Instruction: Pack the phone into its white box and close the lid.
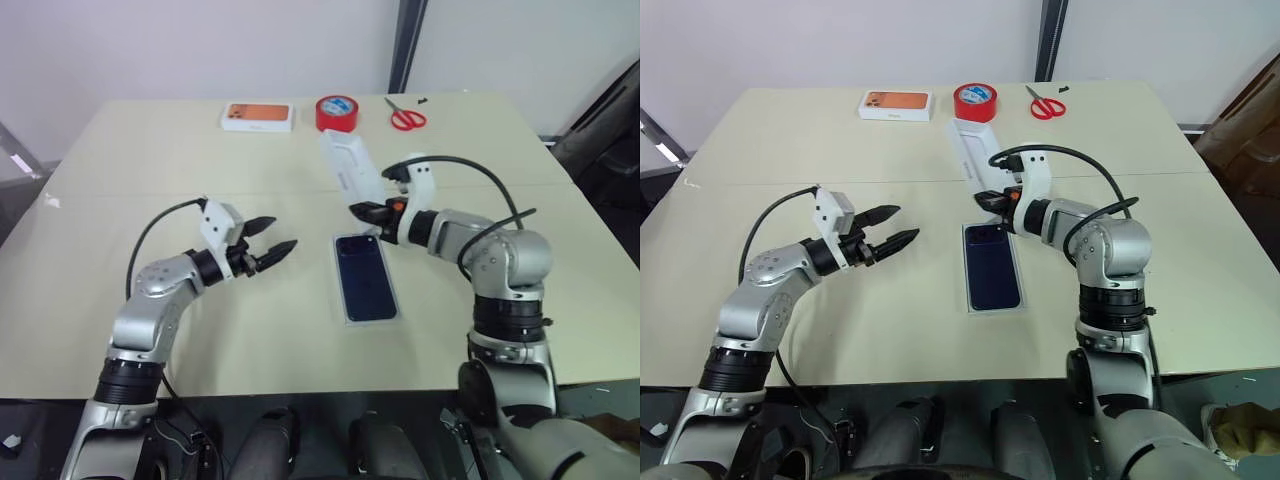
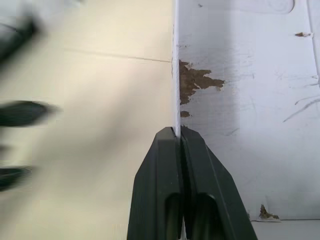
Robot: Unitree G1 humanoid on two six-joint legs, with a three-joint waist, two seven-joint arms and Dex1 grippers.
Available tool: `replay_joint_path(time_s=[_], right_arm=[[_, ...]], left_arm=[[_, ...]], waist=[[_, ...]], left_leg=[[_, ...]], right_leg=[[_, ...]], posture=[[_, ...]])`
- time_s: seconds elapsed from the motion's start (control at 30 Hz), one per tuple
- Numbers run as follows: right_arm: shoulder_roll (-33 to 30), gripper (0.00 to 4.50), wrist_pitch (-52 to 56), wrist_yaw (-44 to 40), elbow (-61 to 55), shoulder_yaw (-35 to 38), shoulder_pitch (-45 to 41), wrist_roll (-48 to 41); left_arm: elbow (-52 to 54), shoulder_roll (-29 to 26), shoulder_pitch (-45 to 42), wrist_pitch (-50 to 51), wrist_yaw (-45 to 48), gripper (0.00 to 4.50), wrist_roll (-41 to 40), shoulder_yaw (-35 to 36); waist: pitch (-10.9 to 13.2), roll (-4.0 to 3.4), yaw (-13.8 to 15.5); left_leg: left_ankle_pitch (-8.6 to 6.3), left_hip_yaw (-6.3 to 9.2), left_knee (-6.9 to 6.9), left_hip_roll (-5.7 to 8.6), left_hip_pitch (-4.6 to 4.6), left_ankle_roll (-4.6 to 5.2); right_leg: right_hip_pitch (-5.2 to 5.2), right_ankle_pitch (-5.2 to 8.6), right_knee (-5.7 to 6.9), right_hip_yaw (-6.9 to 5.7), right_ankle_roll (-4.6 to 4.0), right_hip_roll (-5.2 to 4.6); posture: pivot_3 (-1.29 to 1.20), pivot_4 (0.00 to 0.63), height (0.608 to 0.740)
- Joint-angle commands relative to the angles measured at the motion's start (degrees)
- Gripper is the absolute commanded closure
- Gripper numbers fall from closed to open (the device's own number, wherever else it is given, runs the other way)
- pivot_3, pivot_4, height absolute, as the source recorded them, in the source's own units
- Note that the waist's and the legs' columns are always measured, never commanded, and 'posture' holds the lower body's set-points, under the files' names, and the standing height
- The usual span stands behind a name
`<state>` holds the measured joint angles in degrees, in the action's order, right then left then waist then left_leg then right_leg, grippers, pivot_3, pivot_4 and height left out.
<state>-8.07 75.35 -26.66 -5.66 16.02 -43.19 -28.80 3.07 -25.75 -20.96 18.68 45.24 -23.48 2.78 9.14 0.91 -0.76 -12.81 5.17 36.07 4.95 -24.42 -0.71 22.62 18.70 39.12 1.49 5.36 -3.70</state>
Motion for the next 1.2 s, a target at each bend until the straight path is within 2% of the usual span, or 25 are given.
replay_joint_path(time_s=[0.03,0.1,0.2,0.43,0.53,0.67,0.73,0.87,1.0,1.2], right_arm=[[3.2,4.48,9.1,0.5,-5.8,5.1,0.9,-7.6],[6.6,4.48,15.0,1.4,-7.5,8.8,1.1,-10.6],[9.8,4.48,17.1,6.0,-6.9,12.1,3.0,-19.5],[7.6,4.48,17.1,21.7,-3.6,10.7,9.5,-45.9],[5.7,4.48,16.7,29.2,-2.3,8.6,11.9,-56.2],[-2.2,4.48,6.5,41.1,-3.8,-3.8,19.4,-76.6],[-5.6,4.48,0.3,45.9,-5.1,-8.7,21.8,-82.9],[-7.6,4.48,-6.9,47.1,-8.2,-13.2,23.9,-84.2],[-6.1,4.48,-12.5,47.3,-9.4,-13.2,21.9,-84.2],[-5.1,4.48,-14.7,49.4,-9.7,-14.8,23.0,-84.2]], left_arm=[[1.9,-0.8,-0.8,1.4,-1.0,1.06,-2.4,3.1],[2.1,-0.9,-0.6,1.9,-1.5,1.06,-2.9,3.9],[2.4,-0.8,-0.3,2.9,-2.0,1.06,-3.6,4.7],[4.0,-0.1,0.6,4.0,-2.8,1.06,-4.8,4.4],[4.8,0.3,1.1,4.3,-3.0,1.06,-4.9,4.0],[6.0,0.7,1.8,4.7,-3.3,1.06,-5.1,3.4],[6.5,0.8,2.1,5.0,-3.5,1.06,-5.3,3.3],[7.5,0.8,3.1,5.5,-3.5,1.06,-5.2,3.1],[8.5,1.0,3.4,6.8,-3.8,1.06,-6.1,3.2],[9.5,1.1,3.6,8.1,-3.9,1.06,-7.2,3.1]], waist=[[0.0,-0.01,0.0],[0.0,-0.02,0.0],[0.0,-0.04,-0.2],[0.0,-0.05,-0.3],[0.0,-0.05,-0.4],[0.0,-0.06,-0.4],[0.0,-0.05,-0.4],[0.0,-0.05,-0.4],[0.0,-0.05,-0.4],[0.0,-0.05,-0.2]], left_leg=[[0.0,0.0,0.01,0.0,-0.01,0.0],[0.0,0.0,0.0,0.01,-0.01,0.01],[-0.01,0.0,-0.03,0.0,0.0,0.01],[-0.01,-0.02,-0.03,0.01,0.0,0.03],[-0.02,-0.02,-0.03,0.0,0.0,0.04],[-0.04,-0.03,-0.02,-0.01,0.0,0.08],[-0.05,-0.05,0.01,-0.02,0.0,0.12],[-0.06,-0.05,0.07,-0.05,0.01,0.15],[-0.08,-0.06,0.06,-0.06,0.01,0.17],[-0.08,-0.06,0.06,-0.07,0.01,0.17]], right_leg=[[0.01,0.0,0.0,0.0,0.0,0.0],[0.02,0.0,0.0,0.01,0.0,-0.01],[0.06,0.0,0.06,0.02,0.0,-0.01],[0.05,0.0,0.05,0.03,0.0,-0.03],[0.05,0.0,0.05,0.04,0.0,-0.03],[0.03,0.0,0.03,0.03,0.0,-0.03],[-0.02,0.0,-0.01,0.04,0.0,-0.03],[-0.09,0.01,-0.01,0.02,0.0,0.01],[-0.08,0.01,-0.02,0.02,0.01,0.02],[-0.07,0.01,-0.03,0.01,0.01,0.03]], posture=[[0.0,0.15,0.734],[0.0,0.15,0.734],[0.0,0.15,0.734],[0.0,0.15,0.734],[0.0,0.15,0.734],[0.0,0.15,0.734],[0.0,0.15,0.734],[0.0,0.15,0.734],[0.0,0.15,0.734],[0.0,0.15,0.734]])
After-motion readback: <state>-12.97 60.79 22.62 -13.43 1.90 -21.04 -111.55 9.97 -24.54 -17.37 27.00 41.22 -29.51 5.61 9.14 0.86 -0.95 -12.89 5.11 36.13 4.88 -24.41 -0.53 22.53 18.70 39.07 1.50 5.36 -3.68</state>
